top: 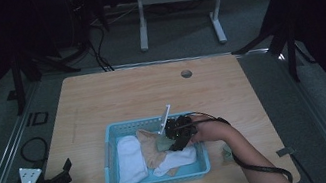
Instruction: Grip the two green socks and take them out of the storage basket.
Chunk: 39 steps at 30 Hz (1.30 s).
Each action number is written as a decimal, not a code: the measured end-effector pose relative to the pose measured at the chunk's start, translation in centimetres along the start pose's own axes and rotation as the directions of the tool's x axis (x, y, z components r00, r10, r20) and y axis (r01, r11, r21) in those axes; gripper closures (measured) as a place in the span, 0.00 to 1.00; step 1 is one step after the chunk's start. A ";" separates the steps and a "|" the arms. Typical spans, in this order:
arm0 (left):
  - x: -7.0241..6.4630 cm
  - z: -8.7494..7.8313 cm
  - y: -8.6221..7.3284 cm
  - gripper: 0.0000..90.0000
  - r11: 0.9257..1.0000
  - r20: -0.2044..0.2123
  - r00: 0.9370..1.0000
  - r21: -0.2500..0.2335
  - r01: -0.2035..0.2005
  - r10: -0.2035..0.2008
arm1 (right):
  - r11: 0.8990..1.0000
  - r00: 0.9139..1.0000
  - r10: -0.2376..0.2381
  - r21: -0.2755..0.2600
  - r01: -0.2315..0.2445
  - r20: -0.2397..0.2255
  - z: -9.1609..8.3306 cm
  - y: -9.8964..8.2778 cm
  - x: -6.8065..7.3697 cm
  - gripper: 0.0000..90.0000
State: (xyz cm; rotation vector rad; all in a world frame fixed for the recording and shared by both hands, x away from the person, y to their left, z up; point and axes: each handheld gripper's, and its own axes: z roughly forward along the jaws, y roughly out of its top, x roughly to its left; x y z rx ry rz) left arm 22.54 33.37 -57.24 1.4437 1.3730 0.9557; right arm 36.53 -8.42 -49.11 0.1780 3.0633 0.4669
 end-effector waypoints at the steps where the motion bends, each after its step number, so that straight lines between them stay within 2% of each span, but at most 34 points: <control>1: 0.0 0.0 0.0 0.00 1.000 0.000 1.000 -0.001 0.000 0.000 | 1.000 1.000 0.002 0.009 -0.002 -0.001 0.3 -0.1 -0.1 0.60; 10: 0.0 0.0 0.0 0.00 1.000 0.001 1.000 -0.001 0.001 -0.001 | 1.000 1.000 -0.002 0.023 0.002 0.001 1.1 -0.1 -0.1 0.64; 12: 0.0 0.0 0.0 0.00 1.000 0.001 1.000 -0.001 0.001 -0.001 | 1.000 1.000 -0.004 0.025 0.003 0.009 1.3 0.0 -0.2 0.72; 13: 0.0 0.0 0.0 0.00 1.000 0.001 1.000 -0.001 0.002 -0.002 | 1.000 1.000 -0.004 0.025 0.003 0.009 1.3 0.0 -0.2 0.72; 14: 0.0 0.0 0.0 0.00 1.000 0.001 1.000 -0.001 0.001 -0.001 | 1.000 1.000 -0.009 0.027 0.008 0.007 1.3 0.0 -0.2 0.77; 15: 0.0 0.0 0.0 0.00 1.000 0.002 1.000 -0.001 0.003 -0.003 | 1.000 1.000 -0.019 0.016 0.018 0.018 1.2 0.0 -0.2 0.89; 16: 0.0 0.0 0.0 0.00 1.000 0.002 1.000 -0.001 0.003 -0.003 | 1.000 1.000 -0.019 0.016 0.018 0.018 1.2 0.0 -0.2 0.89; 17: 0.0 0.0 0.0 0.00 1.000 0.001 1.000 -0.001 0.003 -0.003 | 1.000 1.000 -0.012 -0.020 0.012 0.027 0.7 0.1 -0.3 0.92; 22: 0.0 0.0 0.0 0.00 1.000 0.001 1.000 0.001 0.002 -0.002 | 0.999 0.999 -0.028 -0.044 0.029 0.030 -0.6 0.4 -0.1 0.93; 25: 0.0 0.0 0.0 0.00 1.000 0.001 1.000 0.001 0.001 -0.001 | 0.997 0.998 -0.055 -0.050 0.057 0.032 -1.8 0.6 0.2 0.93; 34: 0.0 0.0 0.0 0.00 1.000 0.001 1.000 0.004 0.001 -0.001 | 0.997 0.998 -0.053 -0.061 0.054 0.024 -3.6 0.4 0.3 0.93; 35: 0.0 0.0 0.0 0.00 1.000 0.001 1.000 0.004 0.001 -0.001 | 0.996 0.999 -0.048 -0.077 0.050 0.022 -4.2 0.3 0.2 0.93; 39: 0.0 0.0 0.0 0.00 1.000 -0.001 1.000 0.005 0.000 0.000 | 0.995 0.998 -0.060 -0.081 0.062 0.025 -5.1 0.2 0.4 0.93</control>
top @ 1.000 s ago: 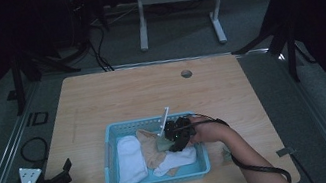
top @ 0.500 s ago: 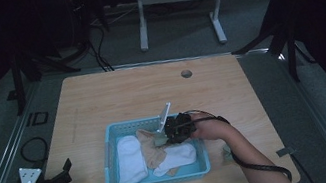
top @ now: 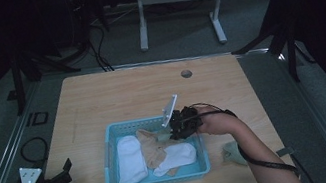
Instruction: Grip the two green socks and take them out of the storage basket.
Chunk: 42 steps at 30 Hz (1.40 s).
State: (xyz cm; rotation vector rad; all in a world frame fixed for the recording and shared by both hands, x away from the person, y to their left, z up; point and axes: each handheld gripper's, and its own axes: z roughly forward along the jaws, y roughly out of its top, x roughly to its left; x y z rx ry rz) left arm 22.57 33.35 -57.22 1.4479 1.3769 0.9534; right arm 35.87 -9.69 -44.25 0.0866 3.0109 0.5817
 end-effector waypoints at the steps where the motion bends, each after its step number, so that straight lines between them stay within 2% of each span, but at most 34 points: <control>1: 0.0 0.0 0.0 0.00 1.000 0.000 1.000 0.000 0.000 0.000 | 1.000 1.000 0.000 0.000 0.000 0.000 0.0 0.0 0.0 0.93; 4: 0.0 0.0 0.0 0.00 1.000 -0.001 1.000 -0.003 0.001 -0.001 | 1.000 1.000 -0.014 -0.001 0.014 0.009 -0.9 -0.1 0.2 0.93; 10: 0.0 0.0 0.0 0.00 1.000 -0.002 1.000 -0.002 -0.001 0.001 | 1.000 0.999 -0.013 -0.023 0.014 0.033 -2.8 -0.3 0.4 0.93; 25: 0.0 0.0 0.0 0.00 1.000 -0.007 1.000 -0.003 -0.002 0.002 | 0.997 0.998 -0.012 -0.074 0.016 0.060 -6.7 -1.0 0.7 0.93; 28: 0.0 0.0 0.0 0.00 1.000 -0.007 1.000 -0.003 -0.001 0.001 | 0.996 0.997 0.002 -0.088 0.004 0.073 -8.0 -1.4 0.6 0.93; 35: 0.0 0.0 0.0 0.00 1.000 -0.007 1.000 -0.003 -0.001 0.001 | 0.996 0.996 0.025 -0.093 -0.017 0.091 -9.3 -2.4 0.3 0.93; 42: -0.1 0.1 0.0 0.00 1.000 -0.007 1.000 -0.003 -0.002 0.002 | 0.992 0.989 0.069 -0.113 -0.054 0.132 -11.3 -4.3 -0.1 0.93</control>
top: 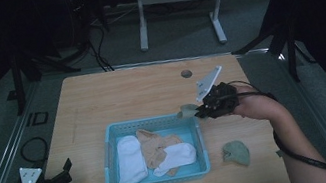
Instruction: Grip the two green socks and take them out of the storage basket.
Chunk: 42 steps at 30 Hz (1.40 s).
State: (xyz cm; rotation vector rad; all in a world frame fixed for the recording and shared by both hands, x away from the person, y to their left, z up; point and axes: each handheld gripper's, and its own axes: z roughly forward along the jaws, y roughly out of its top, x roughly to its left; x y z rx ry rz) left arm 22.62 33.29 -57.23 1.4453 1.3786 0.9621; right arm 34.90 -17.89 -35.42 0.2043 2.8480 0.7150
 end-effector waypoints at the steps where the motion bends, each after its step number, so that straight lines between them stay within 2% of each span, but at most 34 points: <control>1: 0.0 0.0 0.0 0.00 1.000 0.000 1.000 0.000 0.000 0.000 | 1.000 1.000 0.000 0.000 0.000 0.000 0.0 0.0 0.0 0.93; 9: 0.0 0.0 0.0 0.00 1.000 0.000 1.000 0.001 -0.002 0.002 | 0.999 0.998 0.047 0.002 -0.048 0.036 -1.3 -2.3 -0.8 0.93; 12: 0.0 0.0 0.0 0.00 1.000 -0.001 1.000 0.001 0.000 0.000 | 0.997 0.996 0.071 -0.001 -0.071 0.048 -1.6 -3.7 -1.2 0.93; 21: 0.0 0.0 0.0 0.00 1.000 -0.002 1.000 0.002 -0.002 0.002 | 0.994 0.993 0.104 0.018 -0.105 0.053 -0.8 -6.3 -1.6 0.93; 25: 0.0 0.0 0.0 0.00 1.000 -0.002 1.000 0.003 -0.004 0.004 | 0.990 0.989 0.138 0.034 -0.140 0.060 0.3 -8.2 -2.0 0.93; 29: 0.0 0.0 0.0 0.00 1.000 -0.001 1.000 0.002 -0.002 0.002 | 0.986 0.985 0.163 0.037 -0.165 0.049 1.3 -9.2 -2.1 0.93; 30: 0.0 0.0 0.0 0.00 1.000 -0.001 1.000 0.003 -0.003 0.003 | 0.983 0.983 0.177 0.042 -0.179 0.041 2.0 -10.0 -2.2 0.93; 34: 0.0 0.0 0.0 0.00 1.000 0.001 1.000 0.004 0.000 0.000 | 0.980 0.981 0.190 0.044 -0.192 0.040 2.5 -10.5 -2.3 0.93; 35: 0.0 0.0 0.0 0.00 1.000 0.001 1.000 0.005 0.000 0.000 | 0.975 0.976 0.215 0.053 -0.216 0.039 3.5 -11.5 -2.5 0.93; 39: 0.0 0.0 0.0 0.00 1.000 0.000 1.000 0.006 -0.004 0.004 | 0.971 0.973 0.227 0.065 -0.230 0.050 4.6 -12.3 -2.7 0.93; 41: 0.0 0.0 0.0 0.00 1.000 -0.001 1.000 0.005 -0.004 0.004 | 0.964 0.965 0.257 0.056 -0.260 0.058 5.4 -13.2 -3.0 0.93; 42: 0.0 0.0 0.0 0.00 1.000 -0.001 1.000 0.005 -0.004 0.004 | 0.964 0.965 0.257 0.056 -0.260 0.058 5.4 -13.2 -3.0 0.93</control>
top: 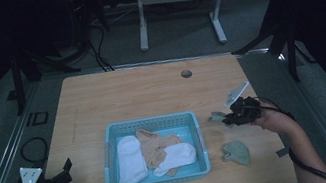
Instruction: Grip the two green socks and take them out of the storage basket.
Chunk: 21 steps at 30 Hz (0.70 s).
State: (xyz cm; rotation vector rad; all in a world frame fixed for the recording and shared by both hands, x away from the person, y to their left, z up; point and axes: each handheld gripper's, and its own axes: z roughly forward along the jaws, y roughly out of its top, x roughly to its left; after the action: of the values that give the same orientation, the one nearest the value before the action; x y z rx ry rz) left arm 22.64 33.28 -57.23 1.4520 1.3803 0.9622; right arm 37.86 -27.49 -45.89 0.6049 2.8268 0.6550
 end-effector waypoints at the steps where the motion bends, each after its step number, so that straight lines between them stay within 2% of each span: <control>1: 0.0 0.0 0.0 0.00 1.000 0.001 1.000 0.002 0.000 0.000 | 1.000 1.000 0.020 0.007 -0.020 0.009 0.6 -0.5 -0.2 0.93; 4: 0.0 0.0 0.0 0.00 1.000 0.003 1.000 0.003 0.001 -0.001 | 1.000 1.000 0.023 0.017 -0.023 0.003 1.4 -0.8 -0.3 0.93; 5: 0.0 0.0 0.0 0.00 1.000 0.004 1.000 0.004 0.002 -0.002 | 0.999 1.000 0.019 0.035 -0.019 0.002 2.2 -0.9 -0.1 0.93; 10: 0.0 0.0 0.0 0.00 1.000 0.002 1.000 0.003 -0.001 0.001 | 0.999 1.000 0.030 0.036 -0.030 0.005 3.5 -1.0 0.1 0.93; 13: 0.1 0.0 0.0 0.00 1.000 0.006 1.000 0.002 0.002 -0.002 | 0.999 0.999 0.035 0.042 -0.035 -0.010 4.7 -0.9 0.3 0.93; 21: 0.1 0.0 0.0 0.00 1.000 0.007 1.000 0.002 0.001 -0.001 | 0.997 0.998 0.039 0.068 -0.036 -0.042 6.4 -1.0 0.8 0.92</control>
State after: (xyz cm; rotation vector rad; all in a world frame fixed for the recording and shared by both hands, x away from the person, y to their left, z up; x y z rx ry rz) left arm 22.65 33.33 -57.22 1.4542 1.3772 0.9547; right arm 38.46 -25.48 -52.09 0.6643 2.8943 0.5881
